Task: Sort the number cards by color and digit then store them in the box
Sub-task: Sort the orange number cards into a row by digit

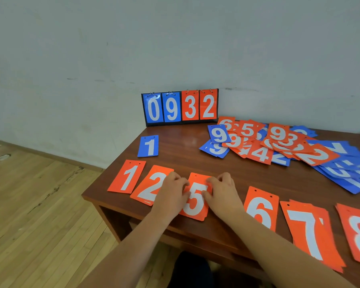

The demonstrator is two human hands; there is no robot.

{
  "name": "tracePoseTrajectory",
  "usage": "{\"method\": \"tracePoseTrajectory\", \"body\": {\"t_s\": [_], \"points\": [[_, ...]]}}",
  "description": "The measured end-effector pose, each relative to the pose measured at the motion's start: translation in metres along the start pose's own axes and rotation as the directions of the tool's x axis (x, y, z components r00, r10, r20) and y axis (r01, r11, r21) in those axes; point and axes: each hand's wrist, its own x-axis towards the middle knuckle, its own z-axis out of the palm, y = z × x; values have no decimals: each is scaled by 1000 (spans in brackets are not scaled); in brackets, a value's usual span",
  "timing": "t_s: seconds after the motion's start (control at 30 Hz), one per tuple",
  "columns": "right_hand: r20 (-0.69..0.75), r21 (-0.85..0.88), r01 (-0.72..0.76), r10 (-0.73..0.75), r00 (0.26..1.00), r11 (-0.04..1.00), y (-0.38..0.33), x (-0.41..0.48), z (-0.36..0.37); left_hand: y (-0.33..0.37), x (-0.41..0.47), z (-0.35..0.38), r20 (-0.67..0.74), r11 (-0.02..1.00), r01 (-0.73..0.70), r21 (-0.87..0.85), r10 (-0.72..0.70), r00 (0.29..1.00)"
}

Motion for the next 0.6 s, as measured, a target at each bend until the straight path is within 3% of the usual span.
{"method": "tracePoseTrajectory", "body": {"t_s": [0.13,0.3,0.5,0.6], "points": [[-64,54,-25,28,998,998,22,17,-25,16,24,-8,-60,996,-61,-62,57,997],[-85,-65,-151,145,986,986,62,53,-63,50,78,5,-32,986,-138,-97,136,990],[-84,-242,-196,181,980,950,117,94,-77,83,137,55,130,947,-311,80,300,945],[-67,-253,-175,163,984,951,139,107,-75,92,154,78,214,925,-344,161,308,927]]}}
